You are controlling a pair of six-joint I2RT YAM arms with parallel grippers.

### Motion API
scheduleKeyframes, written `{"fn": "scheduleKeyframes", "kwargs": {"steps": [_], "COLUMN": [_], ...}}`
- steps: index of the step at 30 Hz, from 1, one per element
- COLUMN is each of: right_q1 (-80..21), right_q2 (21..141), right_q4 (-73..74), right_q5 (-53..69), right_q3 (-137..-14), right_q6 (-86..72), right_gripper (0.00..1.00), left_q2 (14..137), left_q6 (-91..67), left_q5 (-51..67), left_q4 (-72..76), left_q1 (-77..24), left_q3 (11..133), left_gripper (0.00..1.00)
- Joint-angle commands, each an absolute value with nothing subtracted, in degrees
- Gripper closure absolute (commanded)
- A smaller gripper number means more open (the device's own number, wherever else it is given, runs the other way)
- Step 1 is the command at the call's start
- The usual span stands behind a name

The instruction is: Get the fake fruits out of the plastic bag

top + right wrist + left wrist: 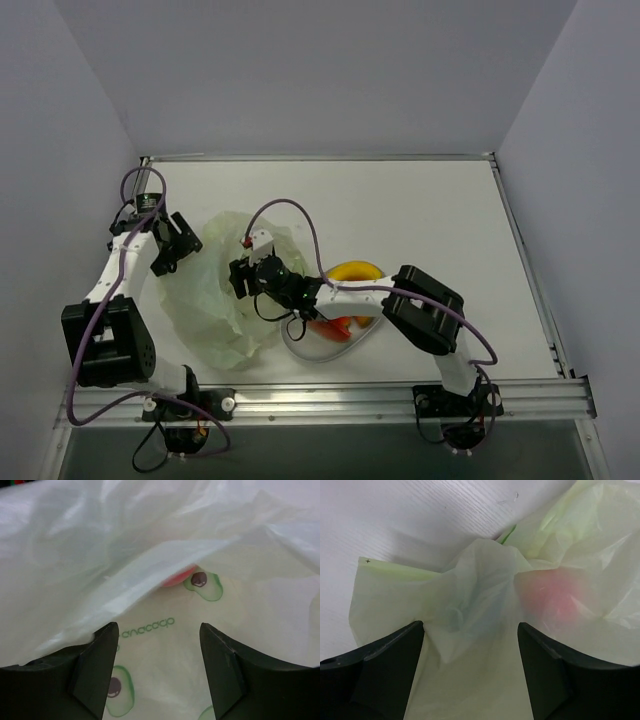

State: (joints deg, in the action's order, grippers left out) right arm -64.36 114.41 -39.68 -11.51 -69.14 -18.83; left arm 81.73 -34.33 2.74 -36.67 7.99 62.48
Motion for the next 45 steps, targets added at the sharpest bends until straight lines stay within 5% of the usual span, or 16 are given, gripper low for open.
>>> {"fn": "scheduleKeyframes", "kwargs": {"steps": [1,4,5,6,9,25,28,41,43,45], "right_q1": [-63.11,-63.11,-63.11,-63.19,-63.11,-63.37,-62.76,-61.87,-62.92,-63.54], "right_q2": [115.58,115.05,114.87,114.7,114.52,104.94,107.48,119.18,116.99,115.76], "right_q4": [-38.93,-39.72,-40.16,-40.69,-41.4,-50.53,-51.42,-44.39,-43.68,-40.89], "right_q5": [-11.34,-10.55,-10.46,-10.28,-9.76,-12.66,-11.96,-10.54,-12.56,-13.27], "right_q3": [-71.72,-70.4,-69.97,-69.35,-68.29,-58.01,-59.23,-68.74,-66.63,-65.74], "right_q6": [-16.7,-17.22,-17.49,-17.75,-18.28,-17.67,-17.75,-21.88,-20.93,-19.52], "right_gripper": [0.38,0.37,0.37,0.37,0.37,0.37,0.28,0.25,0.14,0.11], "left_q2": [84.02,85.6,85.43,85.17,84.64,59.51,55.03,71.99,71.2,70.93], "left_q6": [-32.17,-32.6,-33.22,-33.4,-33.49,-35.94,-37.09,-40.16,-40.25,-40.08], "left_q5": [0.53,-1.67,-1.58,-1.58,-0.97,17.74,17.15,16.44,15.65,14.95], "left_q4": [-34.46,-32.7,-31.91,-30.95,-29.18,-10.47,-8.79,-13.54,-14.76,-16.07], "left_q1": [8.96,9.49,9.67,9.84,10.11,9.93,9.93,10.55,10.55,10.55], "left_q3": [64.78,62.76,62.32,61.18,61.69,51.96,48.08,52.3,52.38,52.47], "left_gripper": [0.27,0.36,0.69,0.82,0.98,0.98,0.98,0.98,0.97,0.83]}}
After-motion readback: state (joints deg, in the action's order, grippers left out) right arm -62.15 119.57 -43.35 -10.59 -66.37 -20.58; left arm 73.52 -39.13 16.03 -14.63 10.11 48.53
